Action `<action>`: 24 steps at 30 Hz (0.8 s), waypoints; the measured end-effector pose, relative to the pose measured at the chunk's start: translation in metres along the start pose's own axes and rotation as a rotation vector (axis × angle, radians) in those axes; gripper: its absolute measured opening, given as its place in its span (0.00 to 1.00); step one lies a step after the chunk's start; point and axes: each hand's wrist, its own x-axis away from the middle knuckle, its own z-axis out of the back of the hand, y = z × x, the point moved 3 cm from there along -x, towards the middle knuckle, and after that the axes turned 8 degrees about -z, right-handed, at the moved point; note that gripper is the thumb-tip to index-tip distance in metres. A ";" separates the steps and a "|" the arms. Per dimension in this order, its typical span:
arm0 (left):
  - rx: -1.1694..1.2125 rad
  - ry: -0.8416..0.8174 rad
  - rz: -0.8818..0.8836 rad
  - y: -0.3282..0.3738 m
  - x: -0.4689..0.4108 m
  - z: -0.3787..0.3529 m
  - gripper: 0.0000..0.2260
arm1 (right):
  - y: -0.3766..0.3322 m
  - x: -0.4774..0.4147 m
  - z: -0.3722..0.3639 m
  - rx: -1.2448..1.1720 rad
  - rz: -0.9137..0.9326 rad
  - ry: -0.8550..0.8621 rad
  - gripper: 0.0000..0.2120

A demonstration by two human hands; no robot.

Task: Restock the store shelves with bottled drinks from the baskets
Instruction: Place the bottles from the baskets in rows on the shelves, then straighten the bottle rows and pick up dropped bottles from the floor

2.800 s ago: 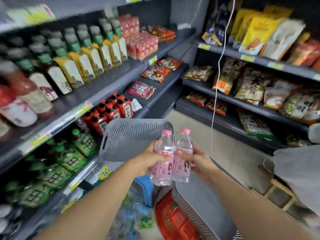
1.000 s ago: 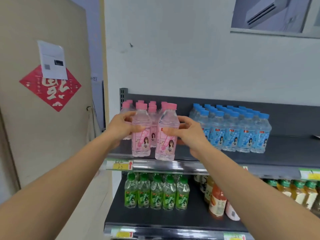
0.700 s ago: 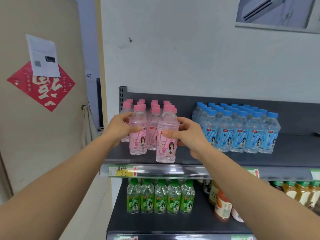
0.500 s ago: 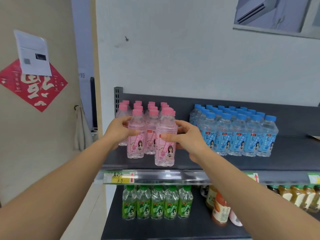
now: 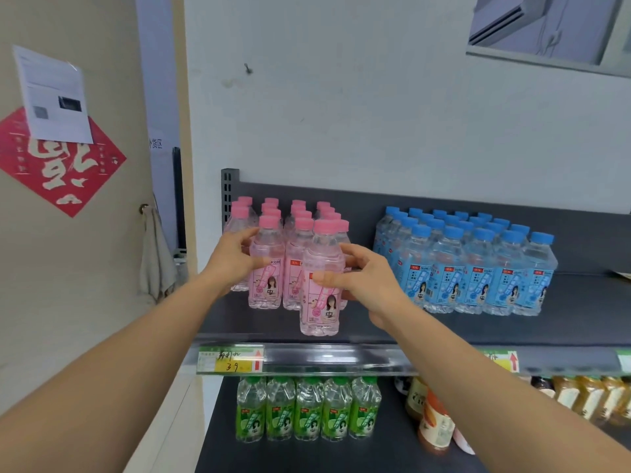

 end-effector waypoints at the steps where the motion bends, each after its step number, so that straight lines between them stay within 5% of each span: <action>1: -0.014 0.000 -0.011 -0.001 0.000 0.000 0.34 | 0.000 0.000 -0.001 -0.002 -0.001 0.001 0.41; 9: -0.058 0.012 -0.056 0.004 0.008 0.007 0.36 | -0.010 0.002 -0.024 0.016 0.015 -0.057 0.36; 15: 0.160 0.069 -0.117 0.017 0.027 0.035 0.08 | -0.025 0.001 -0.065 0.062 0.054 -0.117 0.36; 21: 0.201 -0.060 -0.086 0.024 0.036 0.063 0.28 | -0.032 -0.004 -0.104 0.054 0.073 -0.131 0.36; 24: 0.156 -0.111 -0.102 0.024 0.035 0.072 0.21 | -0.033 -0.008 -0.116 0.049 0.099 -0.116 0.35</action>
